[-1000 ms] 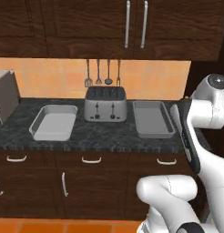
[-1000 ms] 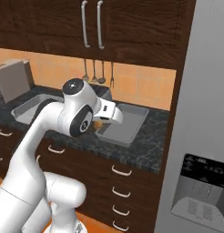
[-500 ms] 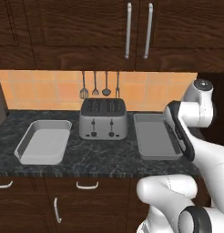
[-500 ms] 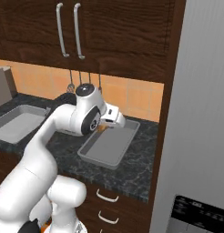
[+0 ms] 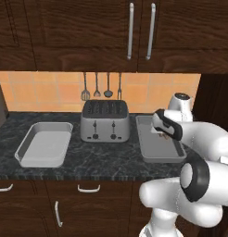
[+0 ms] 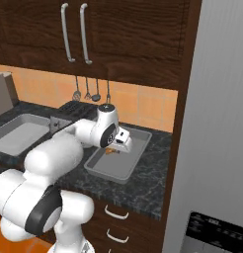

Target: Place one lemon wedge and one chicken drumstick in each tupperware on the nearby counter, to pack two identical lunches.

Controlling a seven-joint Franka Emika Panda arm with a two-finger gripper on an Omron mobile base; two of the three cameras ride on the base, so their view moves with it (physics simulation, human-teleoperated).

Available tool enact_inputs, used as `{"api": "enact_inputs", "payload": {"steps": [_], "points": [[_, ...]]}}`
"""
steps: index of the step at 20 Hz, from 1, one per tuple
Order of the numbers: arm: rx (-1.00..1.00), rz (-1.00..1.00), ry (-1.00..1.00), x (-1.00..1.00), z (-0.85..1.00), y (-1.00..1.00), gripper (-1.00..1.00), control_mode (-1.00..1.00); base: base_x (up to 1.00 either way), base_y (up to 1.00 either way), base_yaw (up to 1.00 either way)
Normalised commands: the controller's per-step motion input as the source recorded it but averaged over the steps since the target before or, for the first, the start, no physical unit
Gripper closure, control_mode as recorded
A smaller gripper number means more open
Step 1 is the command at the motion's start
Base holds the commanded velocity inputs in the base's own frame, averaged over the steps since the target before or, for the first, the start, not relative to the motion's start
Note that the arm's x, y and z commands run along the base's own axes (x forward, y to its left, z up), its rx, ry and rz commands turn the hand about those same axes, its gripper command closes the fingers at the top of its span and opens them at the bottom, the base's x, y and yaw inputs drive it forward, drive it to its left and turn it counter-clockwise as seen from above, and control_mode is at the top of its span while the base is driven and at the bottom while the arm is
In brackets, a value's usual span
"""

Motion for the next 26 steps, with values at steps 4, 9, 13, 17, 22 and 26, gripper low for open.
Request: {"api": "enact_inputs", "payload": {"steps": [4, 9, 13, 17, 22, 26], "points": [[-0.03, 0.0, 0.05, 0.38, -0.74, 0.09, -1.0, -1.0, 0.0, 0.0, 0.0], [-0.02, 0.0, -0.07, 0.01, -0.11, 0.0, -1.0, -1.0, 0.0, 0.0, 0.0], [0.0, 0.0, -0.06, 0.0, 0.36, 0.02, -1.0, -1.0, 0.0, 0.0, 0.0], [0.0, 0.0, -0.11, -0.78, 1.0, 0.09, -1.0, -1.0, 0.0, 0.0, 0.0], [0.0, 0.0, -0.23, -1.0, 1.0, 0.11, -1.0, -1.0, 0.0, 0.0, 0.0], [-0.03, 0.0, -0.29, -1.0, 1.0, 0.29, -1.0, -1.0, 0.0, 0.0, 0.0]]}}
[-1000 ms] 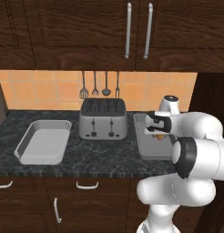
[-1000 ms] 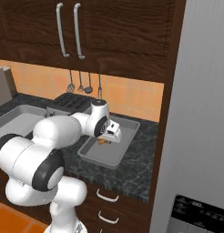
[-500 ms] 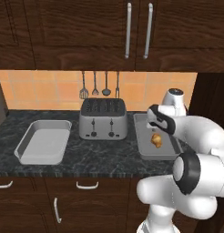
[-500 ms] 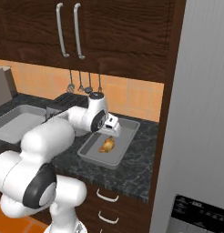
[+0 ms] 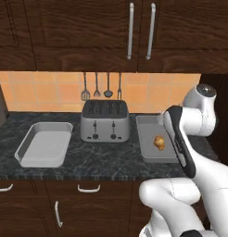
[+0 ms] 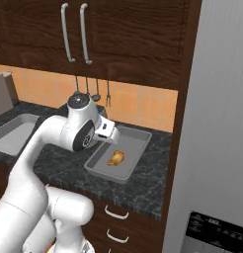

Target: Place one lemon wedge and one chicken drumstick in each tupperware on the nearby counter, to pack two identical lunches.

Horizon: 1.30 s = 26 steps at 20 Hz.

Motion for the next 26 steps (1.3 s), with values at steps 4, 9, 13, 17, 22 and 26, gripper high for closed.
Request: {"api": "enact_inputs", "payload": {"steps": [4, 9, 13, 17, 22, 26], "points": [[0.0, 0.0, 0.0, 0.0, 0.0, 0.0, -1.0, 1.0, -1.0, 0.39, 0.0], [0.0, 0.0, 0.0, 0.0, 0.0, 0.0, -1.0, 1.0, -1.0, -0.05, -0.16], [0.0, 0.0, 0.0, 0.0, 0.0, 0.0, -1.0, 1.0, -1.0, -0.68, -0.42], [0.0, 0.0, 0.0, 0.0, 0.0, 0.0, -1.0, 1.0, -0.86, -1.0, -0.41], [0.0, 0.0, 0.0, 0.0, 0.0, 0.0, -1.0, 1.0, -0.22, -1.0, -0.23], [0.0, 0.0, 0.0, 0.0, 0.0, 0.0, -1.0, 1.0, 0.4, -1.0, 0.02]]}}
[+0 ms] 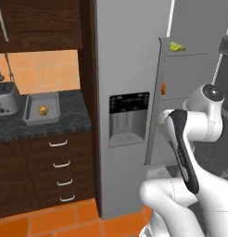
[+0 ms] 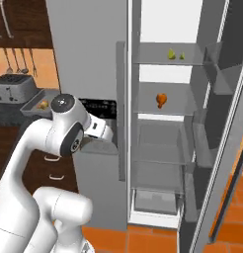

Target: Place one lemon wedge and one chicken drumstick in each tupperware on the nearby counter, to pack two identical lunches.

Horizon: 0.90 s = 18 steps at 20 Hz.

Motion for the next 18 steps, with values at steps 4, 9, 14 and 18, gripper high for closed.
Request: {"api": "enact_inputs", "payload": {"steps": [4, 9, 14, 18], "points": [[0.0, 0.0, 0.0, 0.0, 0.0, 0.0, -1.0, 1.0, 0.39, -1.0, 0.26], [0.0, 0.0, 0.0, 0.0, 0.0, 0.0, -1.0, 1.0, 0.76, -0.7, 0.2], [0.0, 0.0, 0.0, 0.0, 0.0, 0.0, -1.0, 1.0, 0.21, -0.05, 0.03], [0.0, 0.0, 0.0, 0.0, 0.0, 0.0, -1.0, 1.0, 0.68, -0.45, 0.01]]}}
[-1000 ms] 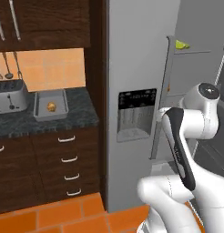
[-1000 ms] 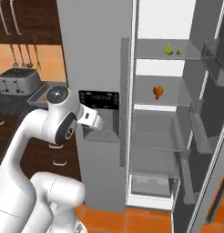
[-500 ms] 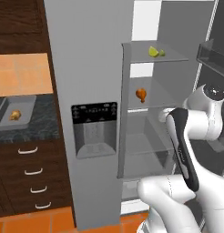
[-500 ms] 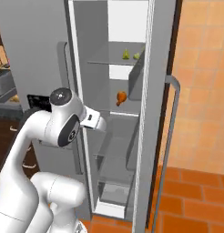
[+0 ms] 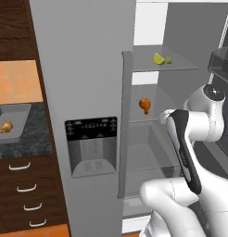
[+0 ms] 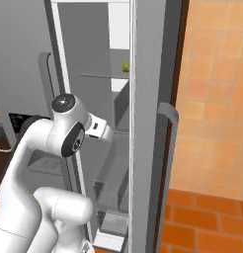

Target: Place one lemon wedge and one chicken drumstick in each tupperware on the nearby counter, to pack two identical lunches.

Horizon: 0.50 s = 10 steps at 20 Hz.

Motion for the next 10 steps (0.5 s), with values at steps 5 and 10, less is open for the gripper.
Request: {"api": "enact_inputs", "payload": {"steps": [5, 10], "points": [[0.0, 0.01, -0.01, 0.55, 0.0, -0.33, -1.0, -1.0, 0.28, -0.13, 0.0], [-0.01, 0.01, -0.01, 1.0, -0.06, -0.04, -1.0, -1.0, 0.0, 0.0, 0.0]]}}
